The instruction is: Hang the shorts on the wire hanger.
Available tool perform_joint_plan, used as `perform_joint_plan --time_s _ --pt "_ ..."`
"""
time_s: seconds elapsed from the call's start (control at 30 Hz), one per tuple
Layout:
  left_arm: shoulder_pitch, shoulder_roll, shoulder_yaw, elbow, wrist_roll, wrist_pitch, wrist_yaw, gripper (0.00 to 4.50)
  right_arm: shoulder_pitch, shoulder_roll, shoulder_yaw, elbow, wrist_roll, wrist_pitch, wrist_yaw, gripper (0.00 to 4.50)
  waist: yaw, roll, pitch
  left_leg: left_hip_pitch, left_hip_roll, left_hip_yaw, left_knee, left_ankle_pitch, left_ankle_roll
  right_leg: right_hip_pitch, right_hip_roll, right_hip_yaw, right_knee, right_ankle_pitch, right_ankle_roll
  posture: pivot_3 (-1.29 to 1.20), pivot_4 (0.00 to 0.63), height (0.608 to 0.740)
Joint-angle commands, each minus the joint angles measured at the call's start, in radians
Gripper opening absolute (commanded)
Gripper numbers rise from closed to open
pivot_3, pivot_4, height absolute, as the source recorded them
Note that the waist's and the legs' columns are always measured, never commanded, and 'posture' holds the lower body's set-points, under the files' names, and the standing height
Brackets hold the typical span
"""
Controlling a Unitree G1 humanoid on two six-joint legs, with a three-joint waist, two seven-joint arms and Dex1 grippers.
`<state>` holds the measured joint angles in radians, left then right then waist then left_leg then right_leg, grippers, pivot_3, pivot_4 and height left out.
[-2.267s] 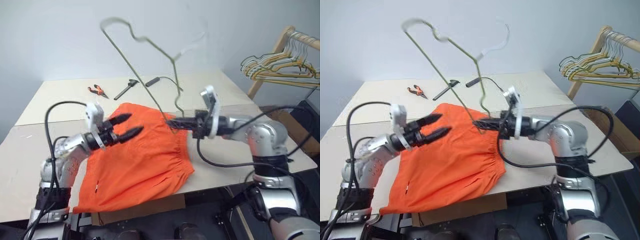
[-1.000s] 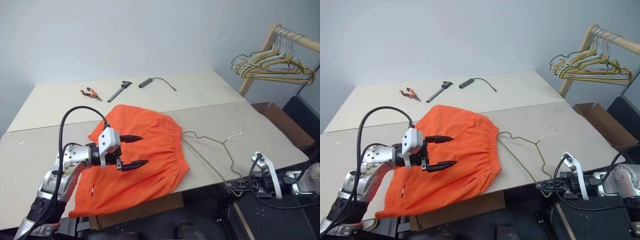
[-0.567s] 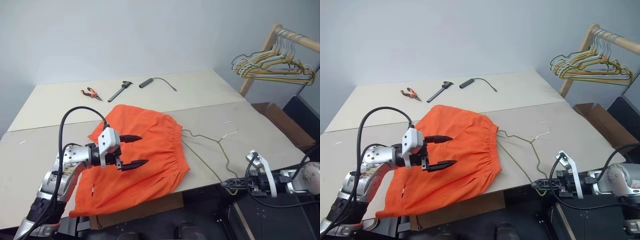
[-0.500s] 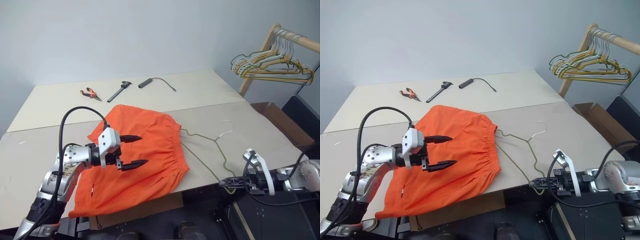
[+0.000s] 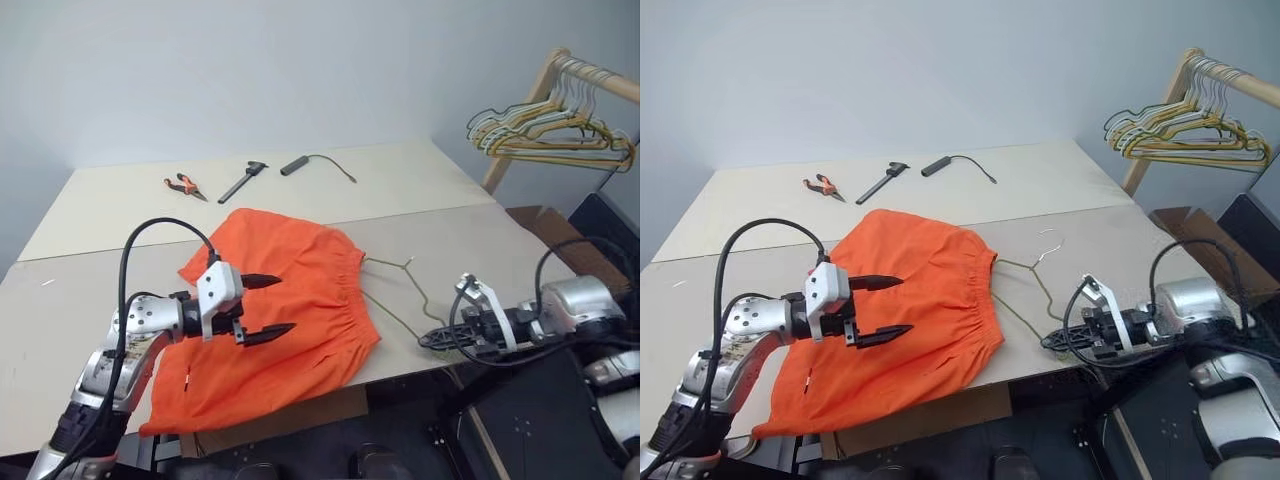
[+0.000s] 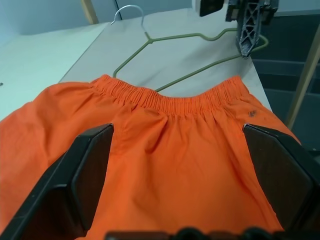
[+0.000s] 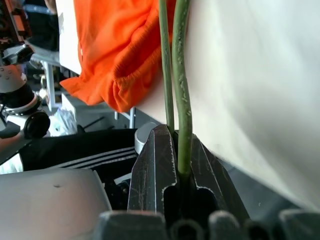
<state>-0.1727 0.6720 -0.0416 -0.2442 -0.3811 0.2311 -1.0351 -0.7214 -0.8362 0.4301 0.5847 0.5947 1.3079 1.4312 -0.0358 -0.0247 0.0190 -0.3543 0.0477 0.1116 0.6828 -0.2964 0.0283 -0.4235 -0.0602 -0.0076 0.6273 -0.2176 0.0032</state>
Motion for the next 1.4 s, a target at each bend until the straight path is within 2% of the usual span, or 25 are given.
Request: perform_joint_plan --time_s 0.03,0.23,0.4,0.53,0.63,0.77,0.9,1.1,1.2,1.4 --pt "-0.010 -0.002 0.002 -0.029 0.007 -0.002 0.015 4.49 -0.063 0.029 0.036 0.073 -0.059 -0.055 0.078 0.00 0.003 0.000 0.000 0.000 0.000 0.000 0.000 0.000 0.000 0.000 0.000 0.000 0.000 0.000 0.000 0.02 0.000 0.740" --pt "-0.008 -0.009 -0.003 -0.032 0.022 -0.011 0.026 4.49 -0.149 0.118 -0.021 0.285 -0.154 -0.140 0.049 0.00 0.021 0.000 0.000 0.000 0.000 0.001 0.000 0.000 0.000 0.000 0.000 0.000 0.001 0.000 0.000 0.04 0.000 0.740" --pt "0.001 -0.016 -0.004 -0.029 0.028 -0.021 0.038 4.49 -0.171 0.145 -0.184 0.384 -0.154 -0.151 -0.067 0.00 0.033 0.001 0.000 -0.001 0.000 0.001 0.000 0.000 0.000 -0.001 -0.001 0.000 0.001 0.000 0.000 0.04 0.000 0.740" --pt "0.004 -0.016 -0.006 -0.028 0.024 -0.021 0.037 4.49 -0.115 0.147 -0.249 0.252 -0.141 -0.128 -0.116 0.00 0.033 0.001 0.000 -0.001 0.000 0.001 0.000 0.000 0.000 -0.001 -0.001 0.000 0.001 0.000 0.000 0.02 0.000 0.740" --pt "-0.015 -0.019 -0.021 -0.009 0.033 -0.032 0.024 4.49 -0.048 0.149 -0.279 0.073 -0.137 -0.110 -0.188 0.00 0.030 0.001 -0.001 -0.001 0.000 0.001 0.000 0.000 0.000 -0.001 -0.001 0.000 0.001 0.000 0.000 0.00 0.000 0.740" --pt "-0.066 -0.030 -0.027 0.027 0.047 -0.045 0.024 4.49 0.008 0.166 -0.350 -0.109 -0.125 -0.101 -0.303 0.00 0.023 0.001 -0.001 -0.001 0.000 0.001 0.000 0.000 -0.001 -0.001 -0.001 0.000 0.002 0.000 0.000 -0.01 0.000 0.740" --pt "-0.149 -0.049 -0.014 0.080 0.063 -0.059 0.042 4.49 0.040 0.154 -0.363 -0.281 -0.130 -0.144 -0.357 0.00 0.021 0.001 -0.001 -0.001 0.000 0.001 0.000 0.000 -0.001 -0.001 0.000 0.000 0.002 0.000 0.000 -0.01 0.000 0.740" --pt "-0.315 -0.045 -0.006 0.221 0.125 -0.138 0.044 4.49 0.031 0.102 -0.298 -0.430 -0.204 -0.288 -0.370 0.00 0.020 0.001 -0.001 -0.001 -0.001 0.001 0.000 0.000 -0.001 -0.001 0.000 -0.001 0.001 0.000 0.000 -0.01 0.000 0.740" --pt "-0.440 -0.025 0.011 0.326 0.122 -0.179 -0.002 4.49 0.023 0.080 -0.248 -0.494 -0.256 -0.391 -0.359 0.00 0.019 0.001 0.000 -0.001 -0.001 0.001 0.000 0.000 -0.001 -0.001 0.000 -0.001 0.001 0.000 0.000 0.00 0.000 0.740" --pt "-0.672 0.003 0.023 0.560 0.111 -0.261 -0.124 4.49 -0.024 0.079 -0.166 -0.538 -0.332 -0.484 -0.347 0.00 0.017 0.001 0.000 -0.003 -0.001 0.001 0.001 0.000 -0.001 -0.002 0.000 -0.002 0.000 0.000 0.000 0.01 0.000 0.740"
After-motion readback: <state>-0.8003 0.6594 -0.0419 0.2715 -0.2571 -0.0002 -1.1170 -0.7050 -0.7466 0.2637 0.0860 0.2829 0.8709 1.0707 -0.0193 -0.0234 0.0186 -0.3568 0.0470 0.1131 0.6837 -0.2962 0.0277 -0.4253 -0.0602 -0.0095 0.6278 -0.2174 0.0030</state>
